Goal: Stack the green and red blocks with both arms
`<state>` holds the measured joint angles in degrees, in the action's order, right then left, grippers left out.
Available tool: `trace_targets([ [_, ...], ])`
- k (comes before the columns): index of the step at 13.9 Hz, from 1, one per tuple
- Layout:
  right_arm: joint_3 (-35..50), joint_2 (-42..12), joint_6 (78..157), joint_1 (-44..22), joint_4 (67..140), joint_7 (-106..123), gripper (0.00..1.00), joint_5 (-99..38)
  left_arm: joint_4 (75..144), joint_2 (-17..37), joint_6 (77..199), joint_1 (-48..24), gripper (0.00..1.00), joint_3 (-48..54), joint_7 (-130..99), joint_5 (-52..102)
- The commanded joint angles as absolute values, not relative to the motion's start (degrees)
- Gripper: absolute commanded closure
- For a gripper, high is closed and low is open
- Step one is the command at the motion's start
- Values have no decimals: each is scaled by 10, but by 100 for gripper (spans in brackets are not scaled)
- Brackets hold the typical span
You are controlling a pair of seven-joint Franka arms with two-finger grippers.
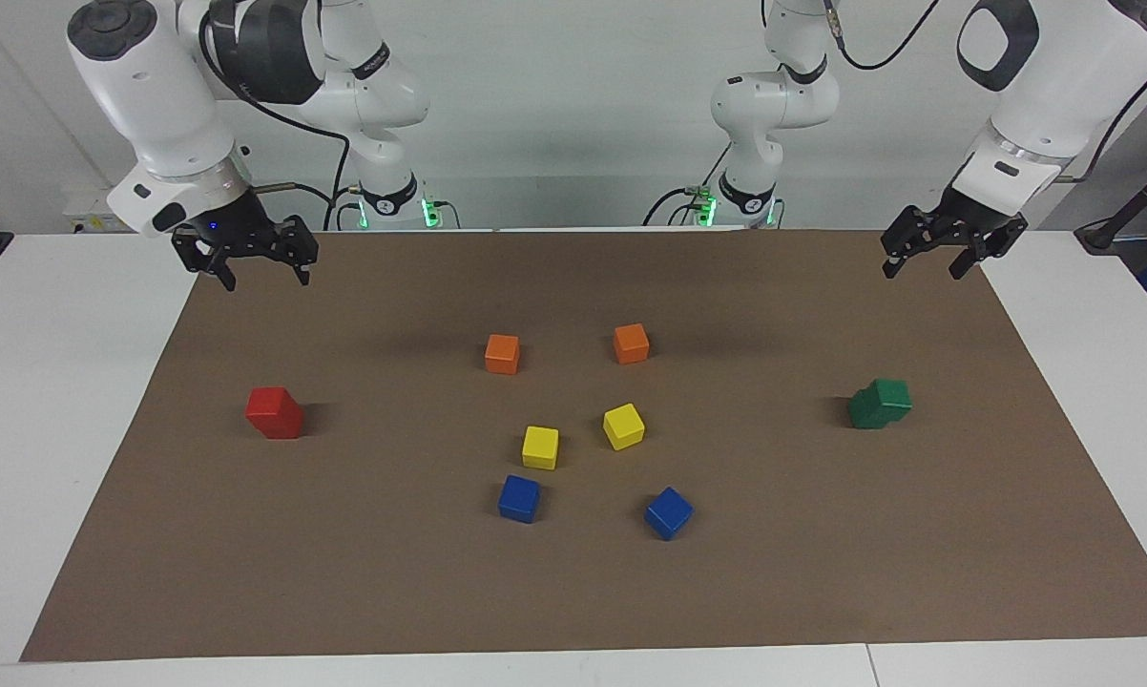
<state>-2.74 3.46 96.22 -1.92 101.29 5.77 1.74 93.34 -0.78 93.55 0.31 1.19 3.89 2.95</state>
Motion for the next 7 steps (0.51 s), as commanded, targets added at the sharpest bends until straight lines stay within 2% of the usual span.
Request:
trace_targets([
  [1,-22,38,955,-11,1010,48,0,11,941,-11,950,1,0,15,34,27],
  [7,-22,38,955,-10,1010,48,0,11,935,-8,954,0,0,38,2,15],
])
